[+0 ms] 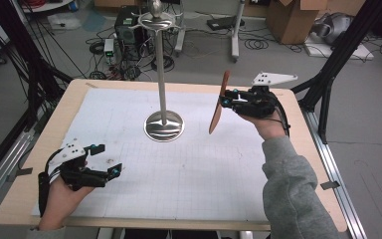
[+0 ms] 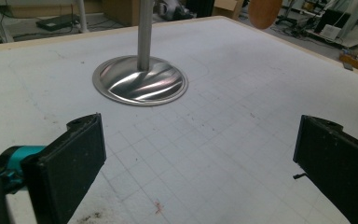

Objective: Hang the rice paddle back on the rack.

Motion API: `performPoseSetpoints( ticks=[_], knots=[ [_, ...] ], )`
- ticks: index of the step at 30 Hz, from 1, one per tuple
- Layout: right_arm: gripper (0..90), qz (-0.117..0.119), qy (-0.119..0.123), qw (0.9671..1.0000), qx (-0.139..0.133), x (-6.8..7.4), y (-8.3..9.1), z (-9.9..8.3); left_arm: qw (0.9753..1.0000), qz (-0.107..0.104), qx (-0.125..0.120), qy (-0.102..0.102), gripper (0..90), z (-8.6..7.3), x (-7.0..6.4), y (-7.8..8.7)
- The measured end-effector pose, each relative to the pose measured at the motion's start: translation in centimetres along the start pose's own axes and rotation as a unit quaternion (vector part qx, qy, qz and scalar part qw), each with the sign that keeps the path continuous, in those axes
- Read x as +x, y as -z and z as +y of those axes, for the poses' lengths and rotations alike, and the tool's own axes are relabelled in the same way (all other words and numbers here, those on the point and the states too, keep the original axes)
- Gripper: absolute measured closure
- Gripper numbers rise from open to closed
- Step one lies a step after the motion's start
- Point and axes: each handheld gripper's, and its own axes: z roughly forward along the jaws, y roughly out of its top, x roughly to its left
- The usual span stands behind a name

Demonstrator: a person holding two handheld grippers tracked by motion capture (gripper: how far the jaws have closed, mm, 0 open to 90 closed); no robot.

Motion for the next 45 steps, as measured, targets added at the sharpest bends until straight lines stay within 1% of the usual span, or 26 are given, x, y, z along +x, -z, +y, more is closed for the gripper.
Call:
performPoseSetpoints(
  ticks=[5,9,10,16,17,19,21,28,31,32,36,40,42,45],
  knots=[
    [65.0,0.001,0.007,1.0,0.007,0.1,-0.3,1.1,1.0,-0.003,-0.002,0.001,2.7,0.0,0.0,0.0],
    [64.9,0.002,0.013,0.9999,0.006,0.2,-0.6,2.0,1.0,-0.004,-0.003,0.003,2.7,0.0,0.1,0.1],
    [65.0,0.002,0.011,0.9999,0.007,0.3,-0.6,2.2,1.0,-0.003,-0.002,0.003,2.7,0.0,0.1,0.1],
    [65.0,0.007,0.017,0.9998,0.007,0.5,-1.0,3.4,1.0,-0.003,-0.006,0.004,2.7,0.0,0.1,0.3],
    [65.0,0.007,0.021,0.9997,0.005,0.5,-1.0,3.7,1.0,-0.004,-0.006,0.004,2.7,0.0,0.1,0.4],
    [65.0,0.008,0.022,0.9997,0.002,0.6,-0.9,4.3,0.9999,-0.01,-0.007,0.005,2.7,0.0,0.1,0.4],
    [65.0,0.008,0.023,0.9997,0.0,0.7,-0.9,4.9,0.9999,-0.012,-0.01,0.004,2.7,0.0,0.1,0.6],
    [65.0,0.009,0.032,0.9995,0.001,0.7,-1.2,6.4,0.9999,-0.005,-0.013,0.009,2.7,0.0,0.3,0.9],
    [65.0,0.011,0.032,0.9994,0.006,0.7,-1.5,6.9,0.9999,-0.005,-0.012,0.01,2.7,-0.1,0.4,1.0],
    [65.0,0.011,0.036,0.9993,0.008,0.7,-1.6,7.1,0.9998,-0.004,-0.013,0.012,2.7,-0.1,0.4,1.0],
    [65.0,0.017,0.039,0.9991,0.002,0.8,-1.9,7.9,0.9999,-0.002,-0.012,0.012,2.7,-0.2,0.5,1.1],
    [65.0,0.018,0.041,0.999,0.001,1.0,-2.3,8.5,0.9998,-0.001,-0.014,0.014,2.7,-0.2,0.5,1.2],
    [65.0,0.019,0.039,0.9991,0.001,1.1,-2.5,8.9,0.9998,0.001,-0.013,0.012,2.7,-0.2,0.6,1.2],
    [65.0,0.02,0.04,0.999,-0.005,1.2,-2.7,9.3,0.9998,-0.001,-0.013,0.014,2.7,-0.2,0.6,1.1]
  ],
)
